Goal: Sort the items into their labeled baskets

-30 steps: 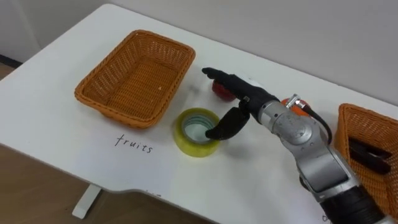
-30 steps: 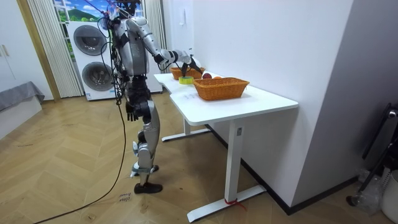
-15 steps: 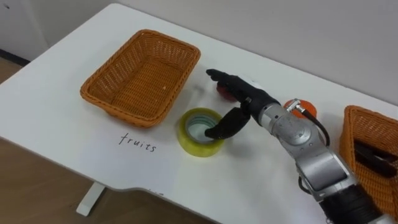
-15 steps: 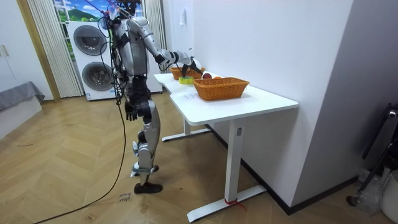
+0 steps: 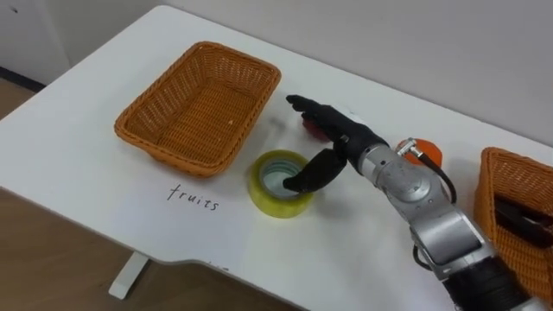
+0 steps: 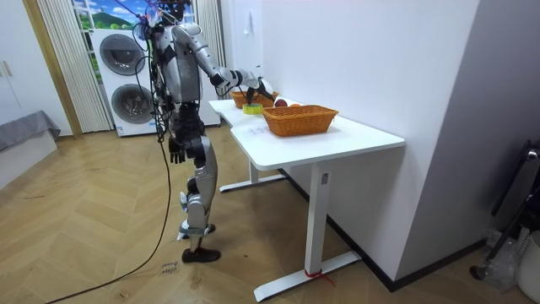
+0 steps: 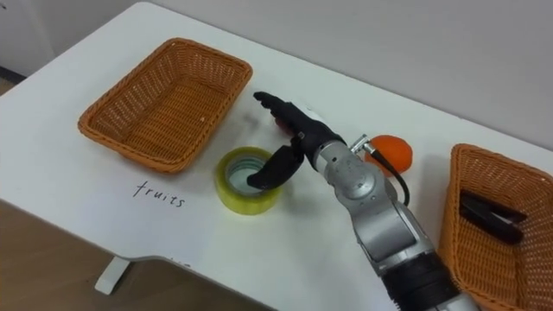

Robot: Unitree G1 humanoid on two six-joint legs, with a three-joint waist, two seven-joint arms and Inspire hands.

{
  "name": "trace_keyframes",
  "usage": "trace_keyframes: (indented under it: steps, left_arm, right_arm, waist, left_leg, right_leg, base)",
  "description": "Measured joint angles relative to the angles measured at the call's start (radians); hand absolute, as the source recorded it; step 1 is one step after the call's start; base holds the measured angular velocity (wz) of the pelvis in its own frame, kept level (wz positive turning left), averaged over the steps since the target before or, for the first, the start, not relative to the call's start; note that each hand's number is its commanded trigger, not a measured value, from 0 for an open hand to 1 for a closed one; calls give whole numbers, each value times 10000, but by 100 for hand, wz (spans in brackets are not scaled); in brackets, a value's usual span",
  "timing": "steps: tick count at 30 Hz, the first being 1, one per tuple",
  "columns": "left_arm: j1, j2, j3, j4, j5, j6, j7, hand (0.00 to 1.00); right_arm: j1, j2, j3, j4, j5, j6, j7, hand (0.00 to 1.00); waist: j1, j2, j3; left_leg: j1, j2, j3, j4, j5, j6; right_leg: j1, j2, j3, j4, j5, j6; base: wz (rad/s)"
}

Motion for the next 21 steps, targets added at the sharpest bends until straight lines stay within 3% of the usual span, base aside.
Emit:
trace_keyframes:
  steps: [9, 14, 16, 21]
  left_arm:
    - [37, 1, -20, -89, -6, 92, 4, 0]
    - [-45, -8, -3, -90, 17, 115, 5, 0]
    - [-50, -11, 17, -84, 14, 147, 4, 0]
    - [-59, -35, 15, -51, 12, 233, -4, 0]
  right_arm:
    - [-370, 31, 479, 301, -563, 33, 59, 0]
    - [-573, 72, 986, 297, -1954, 71, 314, 0]
    - [-591, 210, 1039, 292, -2383, 273, 489, 0]
    - [-747, 294, 1136, 294, -2716, 502, 772, 0]
  waist:
    - [138, 10, -17]
    - [220, -94, -90]
    - [237, -178, -148]
    - [239, -251, -111]
  left_leg:
    - [1, -2, -10, 6, 1, 1]
    - [-77, -3, 1, 31, 14, -8]
    - [-96, -15, 0, 30, 15, -7]
    - [-89, -12, -7, 28, 19, -13]
  right_leg:
    - [-9, 11, 25, -10, 0, 0]
    - [-88, 11, 89, -37, 0, -1]
    - [-56, 9, 93, -148, 0, -1]
    - [-42, 13, 113, -148, 0, -1]
  base:
    - [0]
    - [0]
    - [0]
    - [0]
